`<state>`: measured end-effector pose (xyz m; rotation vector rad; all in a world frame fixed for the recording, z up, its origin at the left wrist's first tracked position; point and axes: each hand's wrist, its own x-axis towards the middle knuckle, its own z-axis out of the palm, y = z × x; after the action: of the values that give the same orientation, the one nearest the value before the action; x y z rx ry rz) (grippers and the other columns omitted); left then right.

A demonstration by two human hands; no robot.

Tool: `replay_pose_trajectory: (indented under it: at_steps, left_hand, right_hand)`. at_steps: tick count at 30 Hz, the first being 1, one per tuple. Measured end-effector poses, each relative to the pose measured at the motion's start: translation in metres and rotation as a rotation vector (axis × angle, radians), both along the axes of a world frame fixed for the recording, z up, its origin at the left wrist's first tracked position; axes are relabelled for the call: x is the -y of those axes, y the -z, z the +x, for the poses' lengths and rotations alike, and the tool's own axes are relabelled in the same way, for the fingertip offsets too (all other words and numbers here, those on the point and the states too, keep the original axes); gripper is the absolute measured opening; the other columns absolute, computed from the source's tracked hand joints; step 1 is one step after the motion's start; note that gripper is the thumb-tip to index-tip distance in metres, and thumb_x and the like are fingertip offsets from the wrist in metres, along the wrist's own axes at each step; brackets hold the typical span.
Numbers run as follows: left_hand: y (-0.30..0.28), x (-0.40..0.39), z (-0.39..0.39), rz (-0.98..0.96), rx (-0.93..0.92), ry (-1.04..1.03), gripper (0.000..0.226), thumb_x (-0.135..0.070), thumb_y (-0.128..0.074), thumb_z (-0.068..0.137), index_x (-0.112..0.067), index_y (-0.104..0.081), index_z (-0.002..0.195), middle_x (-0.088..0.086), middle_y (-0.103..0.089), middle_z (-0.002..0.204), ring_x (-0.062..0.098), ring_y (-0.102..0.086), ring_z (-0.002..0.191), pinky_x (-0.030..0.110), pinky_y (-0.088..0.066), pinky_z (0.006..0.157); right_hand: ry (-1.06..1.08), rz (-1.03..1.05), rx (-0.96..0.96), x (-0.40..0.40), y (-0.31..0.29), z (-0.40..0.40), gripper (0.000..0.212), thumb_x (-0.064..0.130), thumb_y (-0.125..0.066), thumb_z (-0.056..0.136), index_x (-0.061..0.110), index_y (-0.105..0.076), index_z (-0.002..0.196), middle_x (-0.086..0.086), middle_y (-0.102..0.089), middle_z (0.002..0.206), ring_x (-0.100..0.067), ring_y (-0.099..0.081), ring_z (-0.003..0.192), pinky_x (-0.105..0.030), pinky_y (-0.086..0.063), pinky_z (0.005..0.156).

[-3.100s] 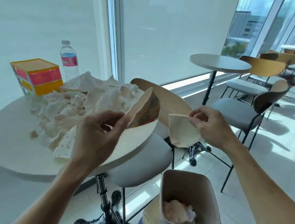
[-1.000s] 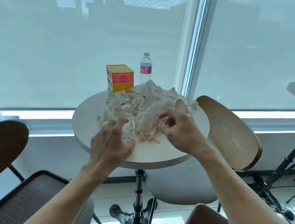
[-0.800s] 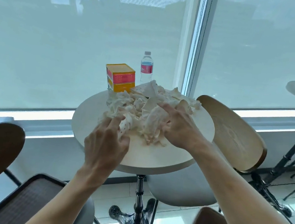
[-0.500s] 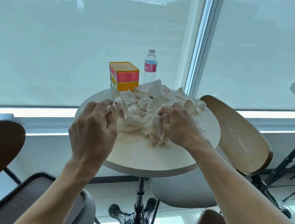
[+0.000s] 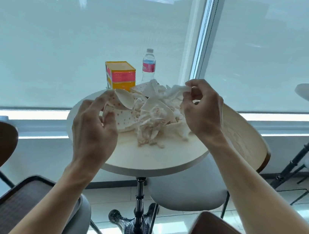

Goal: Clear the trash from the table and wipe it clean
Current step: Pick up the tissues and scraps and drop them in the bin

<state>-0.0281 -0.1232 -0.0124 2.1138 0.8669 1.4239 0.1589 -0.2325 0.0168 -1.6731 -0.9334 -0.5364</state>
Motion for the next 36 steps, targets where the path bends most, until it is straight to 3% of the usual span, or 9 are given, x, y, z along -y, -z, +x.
replay_pose_trajectory:
  at_steps: [2,7,12,15,21,26,28,31,36]
  left_hand:
    - [0.001,0.008,0.006,-0.043,0.027,0.048,0.035,-0.021,-0.053,0.098,-0.033,-0.058,0.131,-0.003,-0.058,0.102,0.009,-0.059,0.072,0.017,-0.045,0.064]
    - [0.003,0.034,0.024,-0.163,0.126,0.22,0.023,-0.024,-0.059,0.097,-0.04,-0.063,0.113,-0.015,-0.06,0.091,0.016,-0.066,0.077,0.034,-0.058,0.065]
    - [0.012,0.064,0.044,-0.22,0.133,0.31,0.026,-0.025,-0.066,0.092,-0.037,-0.062,0.115,-0.003,-0.063,0.099,0.017,-0.067,0.081,0.023,-0.057,0.06]
    - [0.02,0.087,0.056,-0.223,0.111,0.339,0.026,-0.028,-0.067,0.091,-0.04,-0.062,0.113,-0.009,-0.062,0.097,0.014,-0.066,0.08,0.017,-0.054,0.058]
    - [0.045,0.135,0.074,-0.26,0.054,0.419,0.023,-0.03,-0.066,0.092,-0.037,-0.062,0.113,-0.008,-0.063,0.093,0.015,-0.066,0.077,0.024,-0.057,0.057]
    - [0.073,0.165,0.081,-0.264,-0.032,0.426,0.024,-0.029,-0.065,0.093,-0.032,-0.063,0.117,-0.006,-0.065,0.093,0.013,-0.065,0.078,0.024,-0.056,0.058]
    - [0.085,0.175,0.081,-0.26,-0.067,0.422,0.023,-0.029,-0.064,0.094,-0.03,-0.064,0.117,-0.009,-0.065,0.09,0.007,-0.063,0.076,0.019,-0.053,0.058]
    - [0.104,0.189,0.08,-0.277,-0.143,0.432,0.024,-0.027,-0.062,0.095,-0.029,-0.063,0.119,-0.005,-0.065,0.093,0.007,-0.064,0.077,0.014,-0.052,0.056]
    - [0.14,0.204,0.077,-0.301,-0.273,0.43,0.027,-0.025,-0.061,0.095,-0.03,-0.061,0.122,-0.005,-0.064,0.094,0.009,-0.063,0.082,0.015,-0.052,0.057]
  right_hand:
    - [0.014,0.035,-0.063,0.015,-0.001,0.001,0.014,0.015,-0.06,0.092,0.016,-0.068,0.104,0.011,-0.066,0.077,-0.005,-0.064,0.074,-0.022,-0.054,0.074]
    - [-0.003,0.078,-0.222,0.064,0.006,0.006,0.01,0.015,-0.058,0.09,0.018,-0.068,0.088,0.008,-0.066,0.073,-0.006,-0.061,0.068,-0.025,-0.052,0.064]
    - [0.006,0.024,-0.357,0.116,0.031,0.015,0.021,0.016,-0.051,0.091,0.018,-0.065,0.075,0.007,-0.056,0.058,-0.003,-0.048,0.053,-0.014,-0.037,0.05]
    - [-0.029,-0.08,-0.423,0.147,0.058,0.026,0.023,0.019,-0.046,0.083,0.008,-0.059,0.067,-0.002,-0.053,0.058,-0.008,-0.046,0.055,-0.028,-0.039,0.055]
    - [-0.205,-0.462,-0.614,0.201,0.127,0.038,0.02,0.013,-0.053,0.092,0.001,-0.065,0.082,-0.02,-0.059,0.071,-0.017,-0.048,0.059,-0.035,-0.042,0.06]
    - [-0.262,-0.921,-0.65,0.225,0.175,0.039,0.014,0.023,-0.056,0.096,0.024,-0.069,0.102,0.012,-0.06,0.071,-0.001,-0.052,0.06,-0.014,-0.038,0.057]
    - [-0.297,-1.049,-0.674,0.229,0.185,0.039,0.024,0.028,-0.057,0.097,0.027,-0.064,0.12,0.018,-0.057,0.087,-0.002,-0.054,0.076,-0.017,-0.041,0.069]
    - [-0.31,-1.067,-0.704,0.233,0.187,0.04,0.032,0.031,-0.055,0.098,0.028,-0.059,0.129,0.012,-0.054,0.105,-0.007,-0.055,0.094,-0.023,-0.041,0.084]
    - [-0.326,-0.971,-0.681,0.233,0.174,0.046,0.028,0.028,-0.053,0.099,0.025,-0.061,0.125,0.017,-0.057,0.09,-0.001,-0.056,0.083,-0.022,-0.044,0.074]
